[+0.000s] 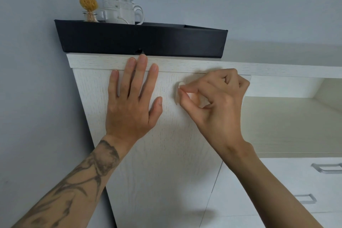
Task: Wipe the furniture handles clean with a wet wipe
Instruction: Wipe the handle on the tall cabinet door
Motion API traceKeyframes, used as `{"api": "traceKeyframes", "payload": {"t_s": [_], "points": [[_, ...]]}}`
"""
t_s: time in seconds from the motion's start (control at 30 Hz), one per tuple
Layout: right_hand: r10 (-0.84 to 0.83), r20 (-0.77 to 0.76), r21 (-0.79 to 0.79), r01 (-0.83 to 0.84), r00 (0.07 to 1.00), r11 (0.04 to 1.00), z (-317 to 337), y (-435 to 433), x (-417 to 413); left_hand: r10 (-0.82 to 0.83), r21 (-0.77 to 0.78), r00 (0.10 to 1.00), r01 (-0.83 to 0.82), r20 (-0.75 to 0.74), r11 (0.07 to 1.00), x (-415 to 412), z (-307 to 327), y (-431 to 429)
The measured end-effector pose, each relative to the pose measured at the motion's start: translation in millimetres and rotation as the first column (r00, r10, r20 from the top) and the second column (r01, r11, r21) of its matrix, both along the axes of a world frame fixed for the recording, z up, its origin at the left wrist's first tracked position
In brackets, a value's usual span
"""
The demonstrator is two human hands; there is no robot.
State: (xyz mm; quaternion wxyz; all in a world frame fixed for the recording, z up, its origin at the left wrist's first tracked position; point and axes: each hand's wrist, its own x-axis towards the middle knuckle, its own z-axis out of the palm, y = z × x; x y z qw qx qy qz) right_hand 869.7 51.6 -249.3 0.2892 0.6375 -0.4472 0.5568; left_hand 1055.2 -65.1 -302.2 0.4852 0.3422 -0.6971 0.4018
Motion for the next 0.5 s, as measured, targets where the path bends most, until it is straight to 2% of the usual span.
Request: {"api": "traceKeyframes", "payload": {"t_s": [0.13,0.27,0.33,0.5], "points": [[0.02,0.069,-0.017,-0.018,0.997,1.0,-5.1,0.3,3.2,0.001,-0.004,1.0,-0.001,-0.003,1.0,-0.3,-0.4,-0.4],[-0.184,0.008,0.045,0.184,0.983,0.982,5.2,-5.1,22.5,0.005,-0.012,1.0,-0.005,-0.006,1.0,0.1,-0.8,-2.3],[-0.234,-0.03,0.034,0.235,0.972,0.971,8.6,-5.2,23.1,0.004,-0.012,1.0,-0.004,-0.008,1.0,0.2,-0.7,-2.1],[-0.153,-0.081,-0.054,0.149,0.985,0.987,-0.7,-2.2,7.5,0.007,-0.014,1.0,-0.007,-0.003,1.0,0.8,-1.1,-1.1]]}}
